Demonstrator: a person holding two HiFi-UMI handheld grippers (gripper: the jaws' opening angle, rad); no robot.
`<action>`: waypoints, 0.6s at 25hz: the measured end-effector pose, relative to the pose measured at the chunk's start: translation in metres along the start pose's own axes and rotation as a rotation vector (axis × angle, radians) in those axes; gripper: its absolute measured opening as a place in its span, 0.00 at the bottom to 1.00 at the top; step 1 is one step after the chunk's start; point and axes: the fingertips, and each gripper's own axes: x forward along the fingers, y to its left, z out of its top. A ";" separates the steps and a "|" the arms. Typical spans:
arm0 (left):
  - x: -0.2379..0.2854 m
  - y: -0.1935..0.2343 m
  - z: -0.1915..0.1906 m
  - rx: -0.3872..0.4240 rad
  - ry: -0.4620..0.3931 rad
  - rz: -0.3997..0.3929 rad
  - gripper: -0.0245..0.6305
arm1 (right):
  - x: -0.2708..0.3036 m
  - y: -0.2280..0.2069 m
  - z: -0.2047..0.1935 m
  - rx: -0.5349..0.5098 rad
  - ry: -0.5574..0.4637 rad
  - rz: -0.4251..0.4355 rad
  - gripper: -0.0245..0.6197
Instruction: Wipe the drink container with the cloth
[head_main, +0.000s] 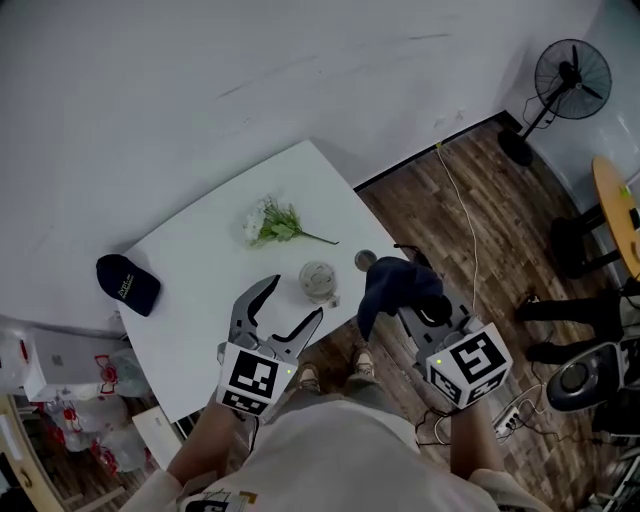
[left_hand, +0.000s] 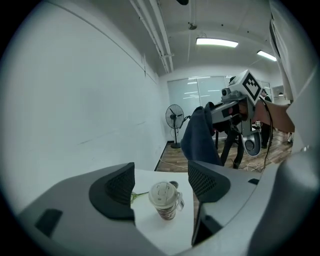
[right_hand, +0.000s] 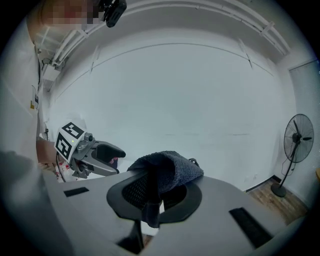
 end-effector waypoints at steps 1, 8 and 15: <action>0.007 -0.002 -0.003 0.007 0.020 0.006 0.54 | 0.003 -0.005 -0.004 0.002 0.007 0.017 0.10; 0.047 -0.006 -0.030 -0.014 0.128 0.061 0.55 | 0.029 -0.032 -0.035 0.035 0.058 0.113 0.10; 0.081 0.011 -0.048 -0.232 0.153 0.097 0.55 | 0.066 -0.041 -0.074 0.035 0.142 0.209 0.10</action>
